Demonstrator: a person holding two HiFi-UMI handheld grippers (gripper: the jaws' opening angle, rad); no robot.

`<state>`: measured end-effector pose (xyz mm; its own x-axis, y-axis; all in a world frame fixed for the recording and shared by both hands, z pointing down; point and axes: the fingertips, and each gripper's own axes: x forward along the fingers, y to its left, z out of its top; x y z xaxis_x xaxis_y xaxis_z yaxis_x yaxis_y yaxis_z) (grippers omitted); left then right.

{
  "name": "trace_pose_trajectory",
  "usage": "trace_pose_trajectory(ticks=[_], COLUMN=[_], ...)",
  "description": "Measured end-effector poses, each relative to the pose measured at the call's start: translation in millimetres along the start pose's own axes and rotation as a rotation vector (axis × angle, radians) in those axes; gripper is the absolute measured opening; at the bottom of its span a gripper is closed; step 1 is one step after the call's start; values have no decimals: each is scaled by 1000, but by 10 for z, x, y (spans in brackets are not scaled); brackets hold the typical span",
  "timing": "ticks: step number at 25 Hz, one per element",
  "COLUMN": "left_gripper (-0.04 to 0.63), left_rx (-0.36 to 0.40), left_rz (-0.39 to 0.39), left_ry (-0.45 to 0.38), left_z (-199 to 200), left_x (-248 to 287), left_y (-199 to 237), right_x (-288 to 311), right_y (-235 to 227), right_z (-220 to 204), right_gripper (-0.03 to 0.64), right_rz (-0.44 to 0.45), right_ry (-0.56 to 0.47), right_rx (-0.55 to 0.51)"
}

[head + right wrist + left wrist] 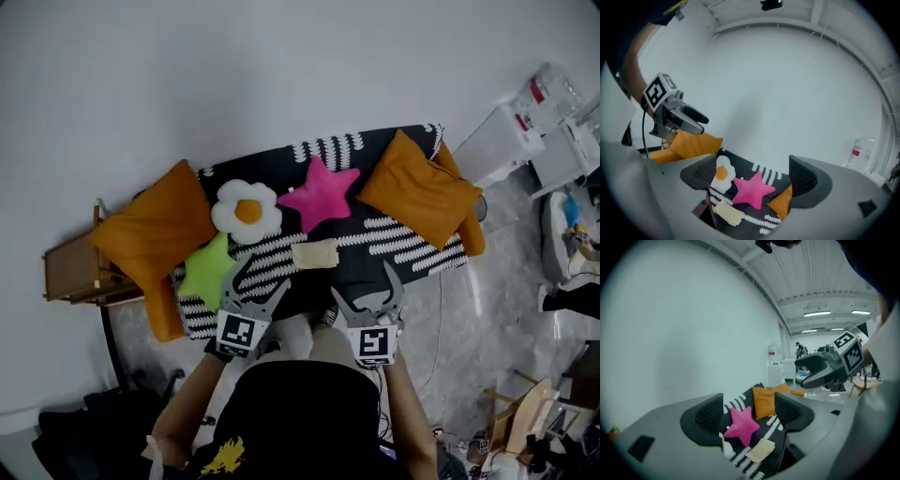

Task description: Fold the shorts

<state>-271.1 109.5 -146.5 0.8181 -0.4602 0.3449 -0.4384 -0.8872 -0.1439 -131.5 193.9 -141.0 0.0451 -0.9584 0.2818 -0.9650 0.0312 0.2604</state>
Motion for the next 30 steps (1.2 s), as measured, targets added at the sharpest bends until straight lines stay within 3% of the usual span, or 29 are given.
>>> trace_pose_trajectory(ticks=[4, 7, 12, 16, 25, 30], left_gripper=[350, 347, 342, 331, 318, 313], left_rx=[88, 107, 73, 96, 74, 75], left_rz=[-2, -11, -36, -39, 0, -16], left_ry=[-146, -198, -245, -368, -381, -339], left_z=[362, 417, 478, 622, 698, 680], left_x=[-637, -1128, -1786, -2149, -2360, -2400], left_y=[135, 198, 73, -75, 38, 72], right_x=[-509, -888, -1497, -1821, -2012, -2141], right_y=[313, 662, 1123, 1306, 1212, 1093], right_z=[496, 775, 1117, 1202, 1244, 1229], right_gripper=[500, 500, 495, 481, 448, 437], right_rz=[-112, -177, -248, -268, -327, -377], right_ry=[-86, -159, -239, -255, -276, -277], right_rx=[122, 213, 254, 236, 233, 276])
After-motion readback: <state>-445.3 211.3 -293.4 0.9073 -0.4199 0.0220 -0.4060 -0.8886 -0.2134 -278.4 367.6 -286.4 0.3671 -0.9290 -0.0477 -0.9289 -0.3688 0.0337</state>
